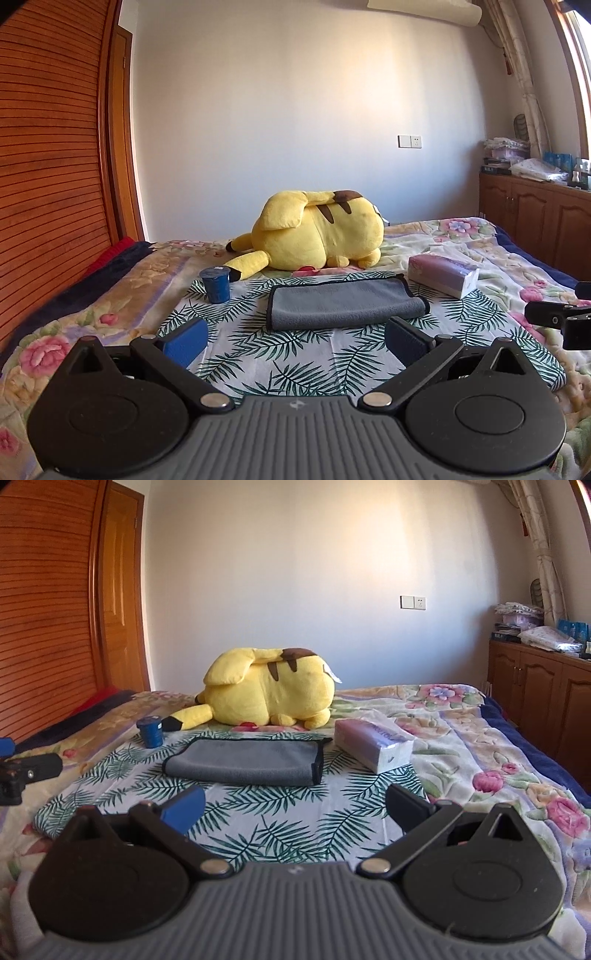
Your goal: Fold towel
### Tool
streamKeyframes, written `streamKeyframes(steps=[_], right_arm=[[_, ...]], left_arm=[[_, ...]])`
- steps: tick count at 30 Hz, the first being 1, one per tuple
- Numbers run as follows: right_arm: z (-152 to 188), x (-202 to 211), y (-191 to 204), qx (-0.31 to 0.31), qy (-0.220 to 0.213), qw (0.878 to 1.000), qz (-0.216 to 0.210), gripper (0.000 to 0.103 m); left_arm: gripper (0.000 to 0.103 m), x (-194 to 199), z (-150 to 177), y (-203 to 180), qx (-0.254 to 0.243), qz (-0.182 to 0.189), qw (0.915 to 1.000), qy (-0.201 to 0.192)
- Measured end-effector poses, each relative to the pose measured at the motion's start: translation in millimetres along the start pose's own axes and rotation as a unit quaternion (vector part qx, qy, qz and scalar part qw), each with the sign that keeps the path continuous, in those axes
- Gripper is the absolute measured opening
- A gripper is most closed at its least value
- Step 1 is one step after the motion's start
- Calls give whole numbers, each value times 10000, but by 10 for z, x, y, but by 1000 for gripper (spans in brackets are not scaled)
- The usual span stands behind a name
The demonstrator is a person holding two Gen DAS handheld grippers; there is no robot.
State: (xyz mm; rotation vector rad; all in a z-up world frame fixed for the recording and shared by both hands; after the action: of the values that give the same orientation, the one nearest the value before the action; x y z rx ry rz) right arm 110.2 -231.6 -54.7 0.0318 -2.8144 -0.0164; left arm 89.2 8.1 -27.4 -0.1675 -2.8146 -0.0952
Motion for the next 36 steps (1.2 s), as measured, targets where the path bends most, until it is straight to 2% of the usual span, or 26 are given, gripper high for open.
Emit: streamKeyframes(steps=[36], right_arm=[[-22, 19, 10, 11, -62, 10000, 22, 103]], left_arm=[[103, -27, 66, 10, -29, 10, 10000, 74]])
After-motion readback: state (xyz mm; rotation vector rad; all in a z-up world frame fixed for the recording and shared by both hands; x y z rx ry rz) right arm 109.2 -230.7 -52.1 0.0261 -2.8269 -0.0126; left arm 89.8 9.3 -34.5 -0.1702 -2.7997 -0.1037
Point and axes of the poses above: each gripper's, at about its wrist camera, not at the fingertips, and x roughly against the way its jaws point, y to its left, z to its underside, the point moved 9 cm from there along -x, roughly the way its jaws point, and after that the axes turned 7 degrees about z, right-handed, at the moved point
